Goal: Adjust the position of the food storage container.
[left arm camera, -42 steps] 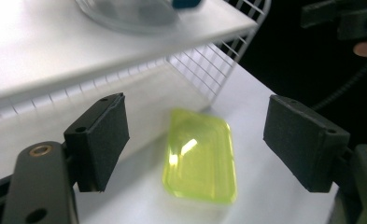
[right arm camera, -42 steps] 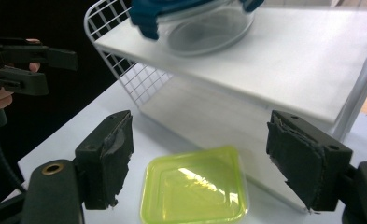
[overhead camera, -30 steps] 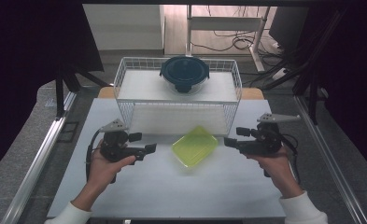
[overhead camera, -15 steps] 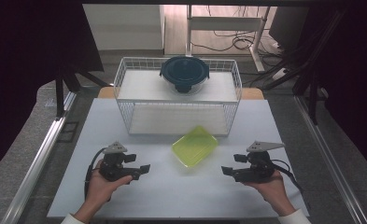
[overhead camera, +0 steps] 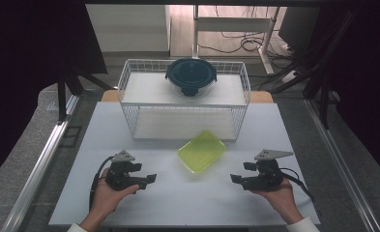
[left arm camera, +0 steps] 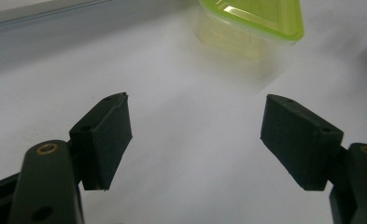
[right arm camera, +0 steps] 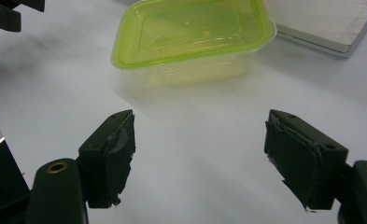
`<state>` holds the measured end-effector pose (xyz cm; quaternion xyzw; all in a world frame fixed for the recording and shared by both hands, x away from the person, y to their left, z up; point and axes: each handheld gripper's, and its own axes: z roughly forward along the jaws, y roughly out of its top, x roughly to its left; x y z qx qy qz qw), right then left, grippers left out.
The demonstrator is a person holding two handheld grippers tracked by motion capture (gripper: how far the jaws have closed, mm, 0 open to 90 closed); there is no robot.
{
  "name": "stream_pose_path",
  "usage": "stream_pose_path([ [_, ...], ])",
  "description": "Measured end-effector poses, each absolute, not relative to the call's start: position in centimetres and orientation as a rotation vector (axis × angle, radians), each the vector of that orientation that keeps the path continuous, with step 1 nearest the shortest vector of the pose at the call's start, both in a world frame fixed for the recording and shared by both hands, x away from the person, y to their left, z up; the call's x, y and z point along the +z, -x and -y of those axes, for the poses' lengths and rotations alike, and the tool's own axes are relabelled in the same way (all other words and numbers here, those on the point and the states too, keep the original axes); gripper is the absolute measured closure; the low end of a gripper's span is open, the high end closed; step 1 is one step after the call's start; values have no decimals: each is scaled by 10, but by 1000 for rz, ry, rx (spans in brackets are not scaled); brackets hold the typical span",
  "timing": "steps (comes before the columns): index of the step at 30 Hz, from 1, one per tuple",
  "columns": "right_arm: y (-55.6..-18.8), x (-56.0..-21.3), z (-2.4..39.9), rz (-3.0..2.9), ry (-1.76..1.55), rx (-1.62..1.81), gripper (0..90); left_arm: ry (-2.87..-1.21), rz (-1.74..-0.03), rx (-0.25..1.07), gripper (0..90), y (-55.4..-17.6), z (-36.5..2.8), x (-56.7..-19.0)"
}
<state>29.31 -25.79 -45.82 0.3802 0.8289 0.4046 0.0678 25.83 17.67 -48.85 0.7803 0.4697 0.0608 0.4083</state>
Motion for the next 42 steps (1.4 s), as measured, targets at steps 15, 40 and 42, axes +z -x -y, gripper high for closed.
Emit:
stream_pose_path([
  [15, -294, -462, 264, -2493, -1186, 1201, 246, -1966, -1173, 192, 280, -274, -171, -484],
  [40, -292, -461, 271, -2476, -1203, 1196, 251, -2160, -986, 297, 897, -381, -72, -457],
  [42, -292, -461, 272, -2474, -1201, 1193, 251, -2175, -975, 309, 899, -391, -63, -461],
])
